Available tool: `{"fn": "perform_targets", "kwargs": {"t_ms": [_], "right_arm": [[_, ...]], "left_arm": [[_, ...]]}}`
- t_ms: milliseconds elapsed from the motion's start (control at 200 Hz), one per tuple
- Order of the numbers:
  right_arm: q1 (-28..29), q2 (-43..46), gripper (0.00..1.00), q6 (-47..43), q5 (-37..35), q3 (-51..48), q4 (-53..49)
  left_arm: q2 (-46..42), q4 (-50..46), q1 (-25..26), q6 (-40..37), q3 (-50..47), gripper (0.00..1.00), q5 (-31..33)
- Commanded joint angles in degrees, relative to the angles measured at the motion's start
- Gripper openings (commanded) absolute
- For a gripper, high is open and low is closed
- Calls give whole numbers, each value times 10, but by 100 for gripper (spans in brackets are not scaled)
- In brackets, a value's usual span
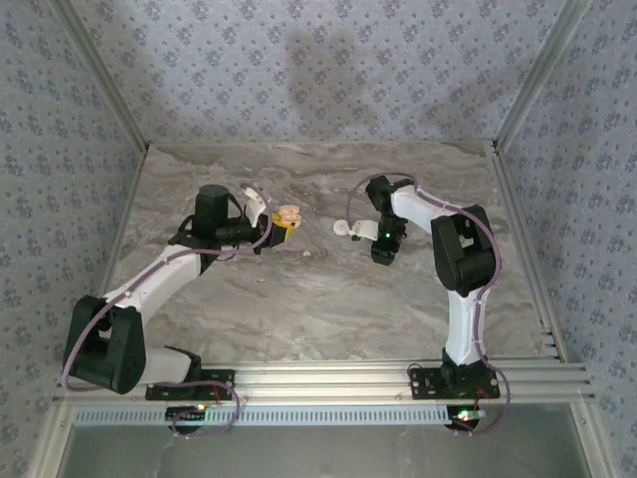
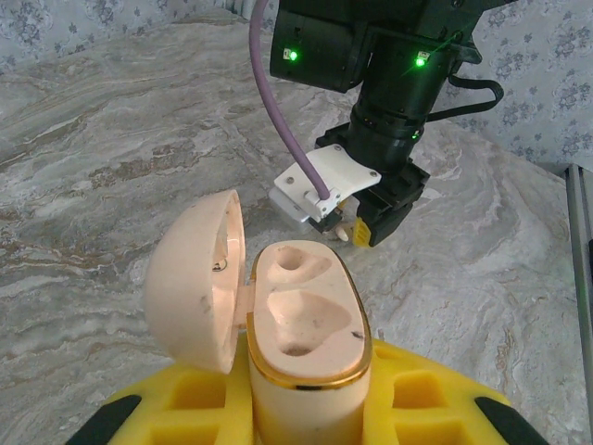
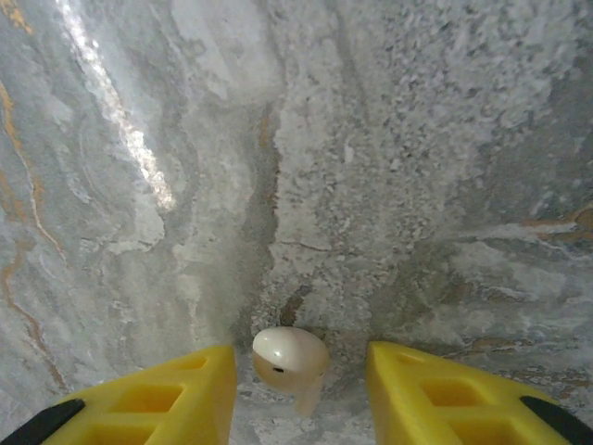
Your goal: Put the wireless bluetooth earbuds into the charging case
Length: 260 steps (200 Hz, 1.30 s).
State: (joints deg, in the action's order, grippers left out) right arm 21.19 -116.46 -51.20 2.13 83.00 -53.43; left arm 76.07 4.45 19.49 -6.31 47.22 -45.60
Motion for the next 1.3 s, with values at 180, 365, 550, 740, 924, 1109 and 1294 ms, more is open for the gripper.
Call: {"fn": "perform_targets", "kwargs": {"t_ms": [180,365,550,740,924,1109,1294], "right_arm": [[2,-18,39,6,5,-20,30],[2,-17,34,14,4,-29,45],[2,-7,27,22,-5,-41,73],[2,19,24,39,-2,-58,93],[-3,78,24,94,47,-100,141],[-15,162,24,176,108,-161,219],[-18,265,24,252,173,-231,300]], "left_arm": [[-7,-8,-5,5,23,19,-6],[-6,-8,-5,6,25,19,-4],[-6,-8,-5,7,25,19,-3],[-6,-14,-4,-1,25,19,-2],[-7,-12,10,-15,20,19,11],[-11,40,40,-1,-1,19,41],[-9,116,75,29,-26,19,90]]}}
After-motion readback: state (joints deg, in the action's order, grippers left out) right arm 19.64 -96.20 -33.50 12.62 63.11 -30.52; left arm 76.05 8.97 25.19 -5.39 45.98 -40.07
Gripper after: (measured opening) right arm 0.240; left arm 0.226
